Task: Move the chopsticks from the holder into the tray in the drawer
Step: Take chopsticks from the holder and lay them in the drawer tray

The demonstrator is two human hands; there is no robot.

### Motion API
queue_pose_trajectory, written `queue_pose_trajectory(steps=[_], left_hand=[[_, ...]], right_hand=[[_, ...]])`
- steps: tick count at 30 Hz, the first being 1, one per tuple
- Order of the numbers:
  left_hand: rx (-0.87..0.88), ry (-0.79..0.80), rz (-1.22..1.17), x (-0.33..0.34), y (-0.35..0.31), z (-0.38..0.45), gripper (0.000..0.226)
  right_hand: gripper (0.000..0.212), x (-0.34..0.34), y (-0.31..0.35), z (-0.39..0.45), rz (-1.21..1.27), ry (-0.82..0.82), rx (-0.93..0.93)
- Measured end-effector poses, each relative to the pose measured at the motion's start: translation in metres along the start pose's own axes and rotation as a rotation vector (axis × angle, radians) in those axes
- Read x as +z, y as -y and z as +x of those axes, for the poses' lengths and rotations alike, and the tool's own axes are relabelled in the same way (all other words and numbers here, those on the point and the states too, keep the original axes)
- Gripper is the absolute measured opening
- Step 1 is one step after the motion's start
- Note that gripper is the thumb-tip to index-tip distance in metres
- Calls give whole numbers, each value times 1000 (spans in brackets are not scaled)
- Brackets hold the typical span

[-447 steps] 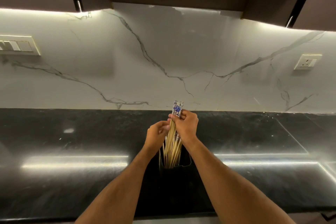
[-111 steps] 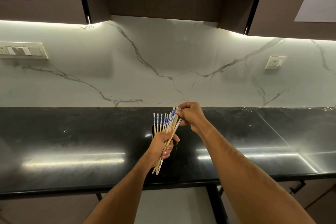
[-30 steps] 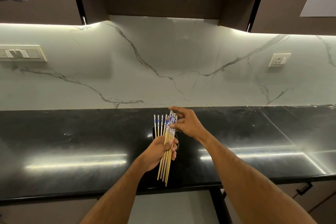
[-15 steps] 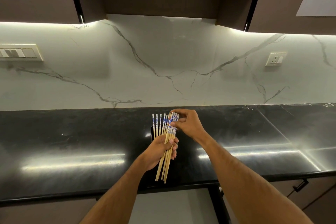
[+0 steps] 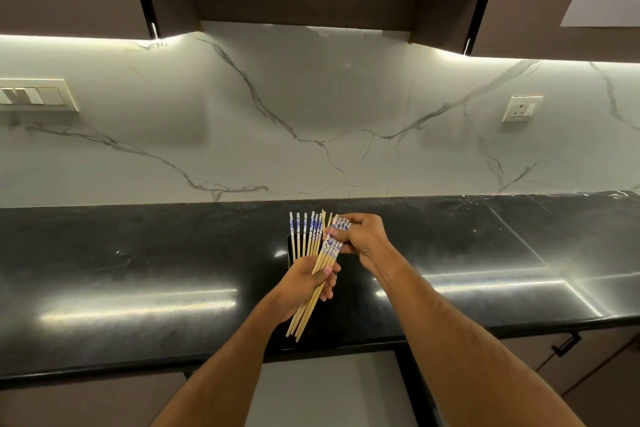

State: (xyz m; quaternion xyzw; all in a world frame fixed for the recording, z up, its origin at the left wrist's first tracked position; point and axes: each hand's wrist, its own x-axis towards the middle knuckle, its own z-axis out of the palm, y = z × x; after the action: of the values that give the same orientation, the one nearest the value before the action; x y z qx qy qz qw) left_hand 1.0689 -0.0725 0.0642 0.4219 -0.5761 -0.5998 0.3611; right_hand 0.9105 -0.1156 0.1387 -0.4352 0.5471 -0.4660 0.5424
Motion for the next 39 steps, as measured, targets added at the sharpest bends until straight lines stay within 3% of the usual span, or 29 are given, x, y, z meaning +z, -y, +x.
queue_pose_trajectory(steps=[5,11,26,39], left_hand=[[-40,19,8,-1,1,-2,22],[-30,59,-20,-4,-2,-6,24],[-26,47,-169,-6,-5,-14,34],[-176,98,216,-16,-7,-24,16]], right_hand=[[28,3,-5,-2,56,18,22],[38,4,-9,-8,-8,14,-137],[32,-1,-8,-17,-48,-81,-172],[30,-10,-27,-26,60,-251,-87]])
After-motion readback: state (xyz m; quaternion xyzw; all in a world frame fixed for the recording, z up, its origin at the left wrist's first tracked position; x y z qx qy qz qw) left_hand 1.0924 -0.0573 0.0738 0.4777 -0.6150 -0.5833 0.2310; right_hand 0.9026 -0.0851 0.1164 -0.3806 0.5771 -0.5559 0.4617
